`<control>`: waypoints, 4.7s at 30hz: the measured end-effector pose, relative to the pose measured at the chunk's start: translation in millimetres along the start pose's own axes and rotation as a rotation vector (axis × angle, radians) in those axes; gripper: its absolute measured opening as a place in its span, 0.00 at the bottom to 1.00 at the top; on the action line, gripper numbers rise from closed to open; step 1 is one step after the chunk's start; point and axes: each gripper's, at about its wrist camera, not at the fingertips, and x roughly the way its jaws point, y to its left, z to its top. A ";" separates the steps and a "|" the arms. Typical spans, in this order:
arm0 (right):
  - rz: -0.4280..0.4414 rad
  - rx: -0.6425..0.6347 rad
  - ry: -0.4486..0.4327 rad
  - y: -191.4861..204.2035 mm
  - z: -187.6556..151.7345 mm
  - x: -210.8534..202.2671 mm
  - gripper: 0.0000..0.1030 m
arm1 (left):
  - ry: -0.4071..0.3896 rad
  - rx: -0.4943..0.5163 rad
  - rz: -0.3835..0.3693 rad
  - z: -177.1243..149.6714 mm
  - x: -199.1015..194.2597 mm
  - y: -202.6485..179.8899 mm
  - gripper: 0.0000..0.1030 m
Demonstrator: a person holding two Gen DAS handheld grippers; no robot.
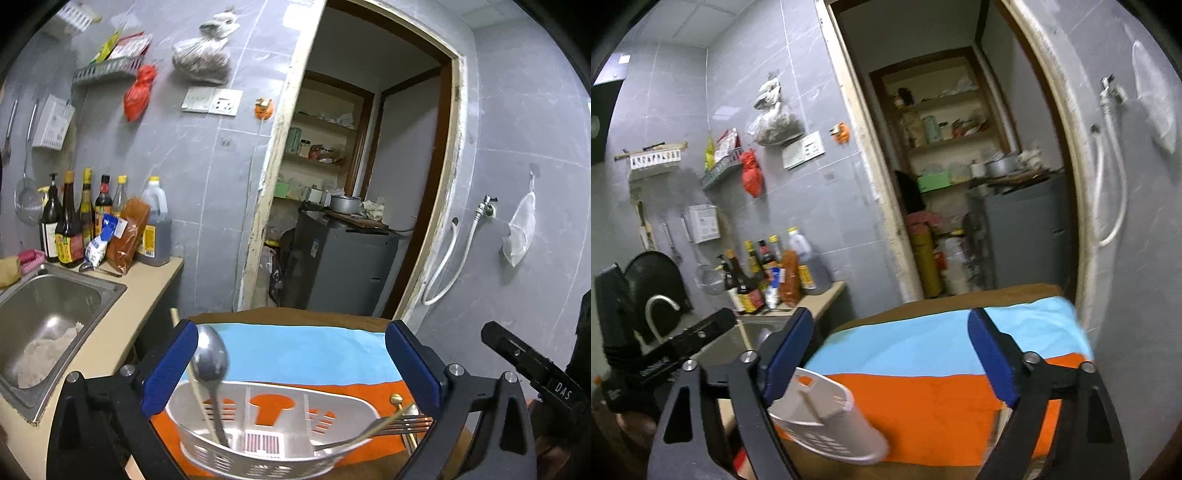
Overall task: Organize utensils
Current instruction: 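Move both tools back down to the remaining utensils, then grasp a wooden chopstick with the left tool while the right tool grasps another chopstick, then lift both chopsticks over the white caddy and open both tools to drop them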
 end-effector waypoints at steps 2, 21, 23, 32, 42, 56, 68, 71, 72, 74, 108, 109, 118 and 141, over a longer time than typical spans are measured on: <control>-0.030 -0.021 -0.020 -7.8 1.8 -13.1 0.88 | -0.007 0.015 0.000 -3.6 -3.5 -12.7 0.99; -0.141 -0.077 -0.008 -106.2 10.3 -72.7 0.95 | 0.026 0.063 0.019 -63.0 -23.7 -118.1 1.00; -0.142 -0.076 0.004 -115.7 8.6 -72.4 0.95 | 0.047 0.059 0.020 -71.3 -22.1 -125.8 1.00; -0.127 -0.054 0.094 -162.1 -11.5 -61.5 0.95 | 0.189 0.049 0.029 -112.7 1.5 -148.2 1.00; -0.067 0.050 0.305 -208.5 -56.2 -14.3 0.93 | 0.359 0.026 -0.021 -147.0 45.2 -158.7 0.96; 0.071 0.150 0.505 -233.4 -103.4 74.7 0.49 | 0.517 0.013 -0.089 -154.7 129.4 -162.4 0.45; 0.147 0.196 0.596 -226.8 -117.4 132.6 0.25 | 0.652 0.009 -0.114 -168.4 182.4 -170.5 0.16; 0.148 0.205 0.614 -226.7 -120.4 138.9 0.25 | 0.665 0.030 -0.104 -169.6 187.6 -173.3 0.16; 0.150 0.207 0.619 -226.5 -121.4 140.4 0.25 | 0.676 0.036 -0.100 -170.8 190.4 -174.5 0.15; 0.153 0.208 0.626 -225.3 -122.8 144.0 0.25 | 0.677 0.035 -0.098 -169.8 192.1 -174.1 0.12; 0.232 0.360 0.569 -218.2 -114.6 116.3 0.06 | 0.654 -0.187 -0.208 -149.3 158.9 -146.9 0.05; 0.232 0.345 0.547 -216.0 -110.4 110.0 0.06 | 0.637 -0.179 -0.212 -146.7 152.2 -148.0 0.05; 0.183 0.224 0.376 -188.6 -75.7 53.0 0.05 | 0.501 -0.114 -0.271 -123.3 101.6 -161.5 0.05; 0.102 0.072 0.022 -71.7 30.6 -32.2 0.04 | 0.117 -0.173 -0.218 8.7 18.3 -40.2 0.05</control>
